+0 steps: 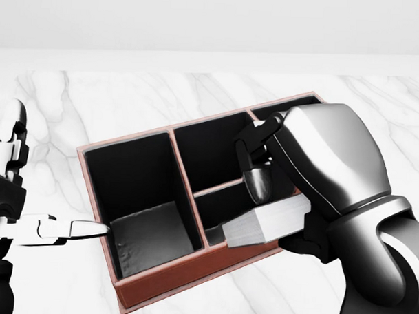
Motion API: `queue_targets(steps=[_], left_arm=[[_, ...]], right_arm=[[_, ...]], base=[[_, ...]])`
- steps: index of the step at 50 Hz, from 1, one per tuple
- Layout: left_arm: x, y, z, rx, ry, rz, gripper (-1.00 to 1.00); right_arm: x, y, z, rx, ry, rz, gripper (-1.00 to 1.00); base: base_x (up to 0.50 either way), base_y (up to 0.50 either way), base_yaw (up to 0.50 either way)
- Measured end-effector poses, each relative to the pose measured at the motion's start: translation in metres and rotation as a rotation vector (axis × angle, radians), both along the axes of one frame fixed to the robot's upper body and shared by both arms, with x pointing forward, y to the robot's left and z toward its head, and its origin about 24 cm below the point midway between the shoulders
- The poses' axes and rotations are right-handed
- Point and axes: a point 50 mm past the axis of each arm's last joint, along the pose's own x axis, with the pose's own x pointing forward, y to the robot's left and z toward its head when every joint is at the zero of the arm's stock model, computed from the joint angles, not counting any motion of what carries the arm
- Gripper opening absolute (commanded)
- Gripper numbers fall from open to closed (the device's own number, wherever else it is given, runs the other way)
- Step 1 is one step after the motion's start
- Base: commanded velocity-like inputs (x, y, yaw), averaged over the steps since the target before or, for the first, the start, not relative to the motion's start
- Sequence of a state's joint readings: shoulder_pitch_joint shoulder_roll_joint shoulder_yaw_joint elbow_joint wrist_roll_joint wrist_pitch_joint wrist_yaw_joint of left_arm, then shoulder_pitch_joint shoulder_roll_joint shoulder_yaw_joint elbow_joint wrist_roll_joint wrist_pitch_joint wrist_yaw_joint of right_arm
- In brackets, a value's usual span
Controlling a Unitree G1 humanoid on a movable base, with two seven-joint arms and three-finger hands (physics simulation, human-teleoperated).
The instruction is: Pick up the book and place it in the front compartment of the caddy.
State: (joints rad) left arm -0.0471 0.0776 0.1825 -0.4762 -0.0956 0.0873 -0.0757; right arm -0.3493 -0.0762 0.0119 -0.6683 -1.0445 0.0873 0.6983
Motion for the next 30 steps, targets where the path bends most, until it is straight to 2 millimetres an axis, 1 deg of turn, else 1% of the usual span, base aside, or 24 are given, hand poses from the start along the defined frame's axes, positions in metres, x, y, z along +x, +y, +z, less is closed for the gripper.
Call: queue_targets(steps=[9,30], left_arm=[[0.000,0.001,0.001,-0.001,-0.002,0.003,1.00],[0.003,0.007,0.003,-0.006,-0.008,0.018,1.00]], right_arm=[[0.012,0.005,0.005,-0.014,0.000,0.011,-1.00],[0.034,0.018,0.009,-0.030,0.027,0.028,-1.00]], base=[[0.00,0.00,0.00],[0.00,0.00,0.00]])
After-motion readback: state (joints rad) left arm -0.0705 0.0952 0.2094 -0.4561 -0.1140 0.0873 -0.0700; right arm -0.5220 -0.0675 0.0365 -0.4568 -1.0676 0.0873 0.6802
